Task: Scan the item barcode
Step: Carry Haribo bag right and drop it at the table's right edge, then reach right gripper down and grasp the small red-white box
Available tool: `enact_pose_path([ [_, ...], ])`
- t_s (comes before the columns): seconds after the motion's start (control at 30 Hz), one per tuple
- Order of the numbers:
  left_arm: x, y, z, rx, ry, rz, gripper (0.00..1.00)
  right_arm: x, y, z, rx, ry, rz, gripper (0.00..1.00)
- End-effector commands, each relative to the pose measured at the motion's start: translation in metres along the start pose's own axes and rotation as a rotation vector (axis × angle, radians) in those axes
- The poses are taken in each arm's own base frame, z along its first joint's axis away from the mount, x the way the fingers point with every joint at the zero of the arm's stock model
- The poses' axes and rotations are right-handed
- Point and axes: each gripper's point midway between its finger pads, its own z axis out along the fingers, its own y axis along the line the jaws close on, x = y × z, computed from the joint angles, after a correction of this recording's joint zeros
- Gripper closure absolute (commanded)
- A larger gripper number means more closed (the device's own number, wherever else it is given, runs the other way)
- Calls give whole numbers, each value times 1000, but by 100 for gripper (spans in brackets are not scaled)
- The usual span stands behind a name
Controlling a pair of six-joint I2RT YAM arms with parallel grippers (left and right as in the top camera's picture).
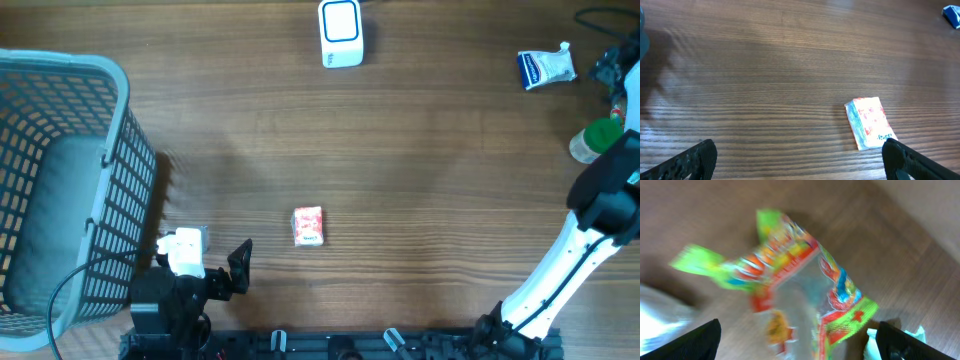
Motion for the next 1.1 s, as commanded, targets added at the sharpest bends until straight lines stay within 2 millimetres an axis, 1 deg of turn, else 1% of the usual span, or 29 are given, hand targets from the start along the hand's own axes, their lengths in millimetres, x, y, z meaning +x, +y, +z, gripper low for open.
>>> enact_pose_path([
  [0.0, -1, -3, -1, 15, -8, 21, 0, -56, 80, -168, -564, -134, 106, 0],
  [0.03, -1, -3, -1, 15, -8, 21, 0, -35, 112, -203, -765, -42, 67, 0],
  [0.07, -1, -3, -1, 15, -8, 21, 0, -1, 145, -239, -963, 95, 5, 0],
  [0.1, -1, -3, -1, 15, -8, 20, 0, 44, 172, -270, -1093, 278, -50, 0],
  [0.13, -1, -3, -1, 15, -8, 21, 0, 86, 185, -282, -1084, 433, -87, 0],
  [0.17, -1, -3, -1, 15, -8, 21, 0, 123, 195, -289, -1055, 547, -132, 0],
  [0.2, -1, -3, -1, 14, -8, 20, 0, 175, 208, -304, -1015, 697, -208, 0],
  [0.23, -1, -3, -1, 15, -8, 20, 0, 219, 216, -315, -972, 782, -300, 0],
  [0.27, -1, -3, -1, 15, -8, 21, 0, 266, 221, -326, -932, 844, -437, 0],
  [0.3, -1, -3, -1, 15, -8, 21, 0, 306, 224, -336, -906, 887, -552, 1],
  [0.37, -1, -3, -1, 15, -8, 21, 0, 373, 225, -355, -885, 957, -742, 1],
  [0.43, -1, -3, -1, 15, -8, 21, 0, 426, 223, -366, -860, 999, -859, 0],
  [0.47, -1, -3, -1, 15, -8, 21, 0, 453, 224, -369, -866, 991, -925, 0],
  [0.5, -1, -3, -1, 15, -8, 21, 0, 466, 225, -366, -841, 975, -943, 1],
  [0.53, -1, -3, -1, 15, -8, 21, 0, 484, 226, -353, -756, 930, -930, 3],
  [0.57, -1, -3, -1, 15, -8, 20, 0, 503, 225, -342, -709, 906, -922, 11],
  [0.6, -1, -3, -1, 15, -8, 20, 0, 513, 223, -339, -700, 906, -926, 17],
  [0.63, -1, -3, -1, 15, -8, 21, 0, 526, 220, -333, -689, 908, -928, 20],
  [0.73, -1, -3, -1, 15, -8, 21, 0, 546, 213, -329, -684, 908, -967, 23],
  [0.8, -1, -3, -1, 15, -8, 21, 0, 549, 213, -329, -680, 883, -986, 24],
  [0.83, -1, -3, -1, 15, -8, 21, 0, 550, 215, -330, -689, 878, -985, 26],
  [0.87, -1, -3, -1, 15, -8, 21, 0, 550, 218, -331, -700, 870, -986, 34],
  [0.9, -1, -3, -1, 15, -8, 21, 0, 550, 220, -331, -700, 864, -973, 46],
  [0.93, -1, -3, -1, 15, -8, 21, 0, 548, 221, -328, -680, 852, -958, 61],
  [0.97, -1, -3, -1, 15, -8, 21, 0, 545, 220, -323, -645, 834, -936, 80],
  [1.0, -1, -3, -1, 15, -8, 21, 0, 545, 219, -322, -628, 838, -916, 93],
  [1.03, -1, -3, -1, 15, -8, 20, 0, 544, 218, -322, -611, 847, -887, 96],
  [1.07, -1, -3, -1, 15, -8, 21, 0, 543, 219, -321, -574, 861, -818, 96],
])
